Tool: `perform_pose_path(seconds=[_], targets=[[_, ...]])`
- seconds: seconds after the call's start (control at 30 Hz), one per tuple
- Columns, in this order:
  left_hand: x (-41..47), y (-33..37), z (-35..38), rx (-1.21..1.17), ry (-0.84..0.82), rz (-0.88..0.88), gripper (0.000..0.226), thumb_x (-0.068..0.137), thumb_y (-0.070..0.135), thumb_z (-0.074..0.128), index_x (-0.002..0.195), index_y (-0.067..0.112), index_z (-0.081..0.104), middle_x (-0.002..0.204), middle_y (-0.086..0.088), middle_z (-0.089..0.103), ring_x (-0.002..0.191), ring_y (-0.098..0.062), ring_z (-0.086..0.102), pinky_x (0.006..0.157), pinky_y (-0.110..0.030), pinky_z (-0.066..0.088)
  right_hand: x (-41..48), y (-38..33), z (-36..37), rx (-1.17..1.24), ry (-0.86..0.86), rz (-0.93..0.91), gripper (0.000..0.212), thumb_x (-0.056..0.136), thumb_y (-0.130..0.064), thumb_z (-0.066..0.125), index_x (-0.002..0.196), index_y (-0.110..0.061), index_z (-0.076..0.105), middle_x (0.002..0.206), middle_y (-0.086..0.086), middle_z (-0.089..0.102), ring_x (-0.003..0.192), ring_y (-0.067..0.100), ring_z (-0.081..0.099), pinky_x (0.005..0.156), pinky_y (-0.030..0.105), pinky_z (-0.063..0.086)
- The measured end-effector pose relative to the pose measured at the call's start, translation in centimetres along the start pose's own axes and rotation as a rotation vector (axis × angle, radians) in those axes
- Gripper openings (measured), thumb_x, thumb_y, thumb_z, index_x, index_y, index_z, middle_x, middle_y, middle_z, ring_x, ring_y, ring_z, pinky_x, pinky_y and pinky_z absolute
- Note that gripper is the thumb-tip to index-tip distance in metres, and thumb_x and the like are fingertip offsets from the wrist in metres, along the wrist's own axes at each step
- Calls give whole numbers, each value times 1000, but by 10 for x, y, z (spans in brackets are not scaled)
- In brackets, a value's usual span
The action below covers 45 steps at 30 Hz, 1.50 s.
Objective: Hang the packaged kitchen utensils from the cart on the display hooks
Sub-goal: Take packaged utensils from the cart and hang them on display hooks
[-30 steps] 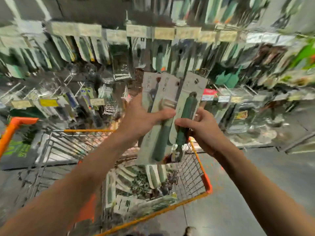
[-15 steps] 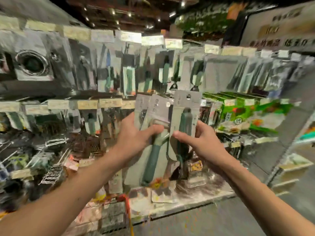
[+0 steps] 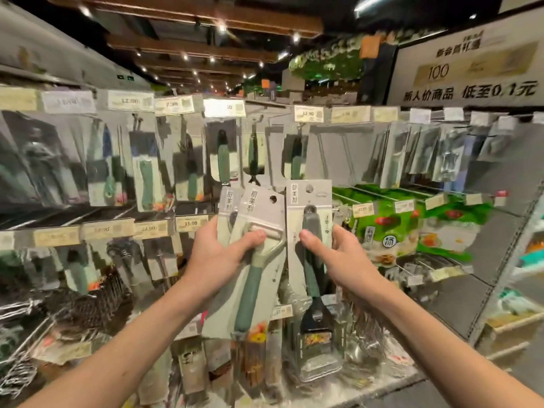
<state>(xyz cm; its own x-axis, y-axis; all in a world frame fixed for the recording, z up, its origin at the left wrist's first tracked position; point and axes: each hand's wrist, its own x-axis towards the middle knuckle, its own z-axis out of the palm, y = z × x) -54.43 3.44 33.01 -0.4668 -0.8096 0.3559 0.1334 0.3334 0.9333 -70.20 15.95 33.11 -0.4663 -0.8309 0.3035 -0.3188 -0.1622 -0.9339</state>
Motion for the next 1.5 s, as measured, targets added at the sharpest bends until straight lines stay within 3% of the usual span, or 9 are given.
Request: perform_pose_path(seconds=[0.2, 0.37, 0.6, 0.77, 1.0, 1.17, 1.37, 1.43, 1.5], targets=[[71, -22, 26, 15, 51, 57, 19, 81, 14, 78, 96, 17, 66, 81, 12, 75, 73, -4, 71, 60, -16, 54, 70, 24, -24, -56, 23, -53, 13, 93, -24, 64, 102, -34, 64, 98, -19, 75, 92, 0, 70, 81, 23, 58], [133, -32, 33, 41, 146, 96, 21, 79, 16, 81, 94, 20, 67, 82, 13, 76, 74, -2, 71, 66, -20, 53, 144, 20, -28, -78, -13, -116, 14, 99, -24, 55, 97, -37, 57, 88, -28, 65, 77, -22, 61, 61, 1, 45], [194, -35, 22, 88, 266, 144, 22, 79, 22, 81, 97, 20, 69, 86, 10, 76, 78, -7, 72, 65, -19, 54, 241, 15, -18, -42, -122, -186, 9, 99, -31, 54, 102, -40, 54, 101, -26, 66, 92, -12, 63, 76, 12, 50], [213, -37, 10, 182, 333, 158, 26, 77, 27, 83, 98, 25, 68, 90, 11, 76, 85, -10, 72, 81, -36, 56, 287, 11, -7, -14, -139, -216, 11, 100, -24, 55, 95, -33, 59, 88, -26, 66, 75, -17, 64, 64, 4, 48], [224, -39, 1, 230, 392, 151, 27, 76, 28, 84, 97, 24, 68, 90, 7, 76, 86, -14, 72, 87, -47, 57, 321, 13, 3, -16, -105, -190, 23, 97, -32, 58, 111, -15, 66, 95, -3, 76, 86, 14, 73, 82, 34, 58], [229, -34, -2, 260, 425, 187, 26, 74, 32, 85, 92, 25, 67, 89, 5, 75, 86, -19, 71, 85, -51, 57, 328, 10, 5, -10, -88, -156, 21, 98, -36, 57, 96, -16, 55, 79, -12, 63, 68, 7, 62, 48, 5, 42], [230, -33, -8, 240, 405, 205, 31, 70, 38, 84, 93, 25, 68, 93, 0, 75, 90, -24, 73, 85, -54, 57, 333, 19, 11, -137, -69, -106, 36, 98, -40, 54, 78, -13, 42, 68, -6, 43, 57, 5, 41, 49, 20, 32], [231, -33, -7, 240, 400, 208, 27, 75, 32, 84, 95, 22, 68, 94, 0, 76, 90, -23, 73, 86, -54, 57, 341, 25, 17, -159, -78, -83, 35, 99, -40, 53, 87, -8, 48, 63, -5, 41, 54, 8, 39, 50, 25, 31], [232, -31, -6, 231, 406, 210, 23, 78, 28, 83, 95, 20, 69, 91, 2, 76, 88, -22, 73, 86, -52, 57, 350, 33, 25, -166, -90, -50, 48, 100, -43, 50, 119, 0, 47, 62, -3, 41, 55, 10, 40, 53, 28, 33]])
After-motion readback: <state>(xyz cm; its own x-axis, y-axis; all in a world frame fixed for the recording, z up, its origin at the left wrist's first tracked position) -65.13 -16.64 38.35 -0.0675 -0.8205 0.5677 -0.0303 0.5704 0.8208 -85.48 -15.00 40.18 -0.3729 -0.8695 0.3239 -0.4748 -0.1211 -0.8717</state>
